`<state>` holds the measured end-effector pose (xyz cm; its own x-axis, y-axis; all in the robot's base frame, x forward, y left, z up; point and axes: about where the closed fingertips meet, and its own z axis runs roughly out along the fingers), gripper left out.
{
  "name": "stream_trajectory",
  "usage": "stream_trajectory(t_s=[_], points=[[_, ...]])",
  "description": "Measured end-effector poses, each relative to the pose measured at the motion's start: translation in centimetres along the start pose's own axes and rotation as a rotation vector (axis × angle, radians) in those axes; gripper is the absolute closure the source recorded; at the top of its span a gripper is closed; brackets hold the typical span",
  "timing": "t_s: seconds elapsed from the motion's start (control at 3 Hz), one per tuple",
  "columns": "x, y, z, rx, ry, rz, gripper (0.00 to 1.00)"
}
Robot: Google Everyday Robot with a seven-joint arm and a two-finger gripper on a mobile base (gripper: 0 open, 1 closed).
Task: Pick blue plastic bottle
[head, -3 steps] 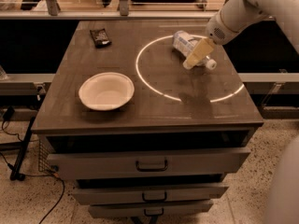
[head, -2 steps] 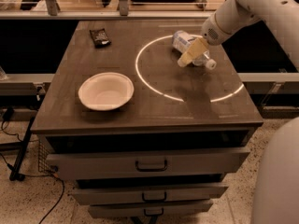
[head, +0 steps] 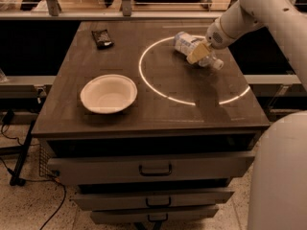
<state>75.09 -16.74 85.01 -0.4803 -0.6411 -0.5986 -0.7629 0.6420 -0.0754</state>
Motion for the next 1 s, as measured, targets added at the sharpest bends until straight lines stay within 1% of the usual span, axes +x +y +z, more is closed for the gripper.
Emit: stream_trajectory(t_s=[0.33,0.67,1.0], points=[[-0.2,2.7,-1.5,-0.09,-0.038,-0.065,0.81],[-2.7,9.3,-4.7,-0.265,-0.153,-0.186,1.0],[-5.0,15.1,-8.0,-0.379,-0.234,-0.27,1.0]])
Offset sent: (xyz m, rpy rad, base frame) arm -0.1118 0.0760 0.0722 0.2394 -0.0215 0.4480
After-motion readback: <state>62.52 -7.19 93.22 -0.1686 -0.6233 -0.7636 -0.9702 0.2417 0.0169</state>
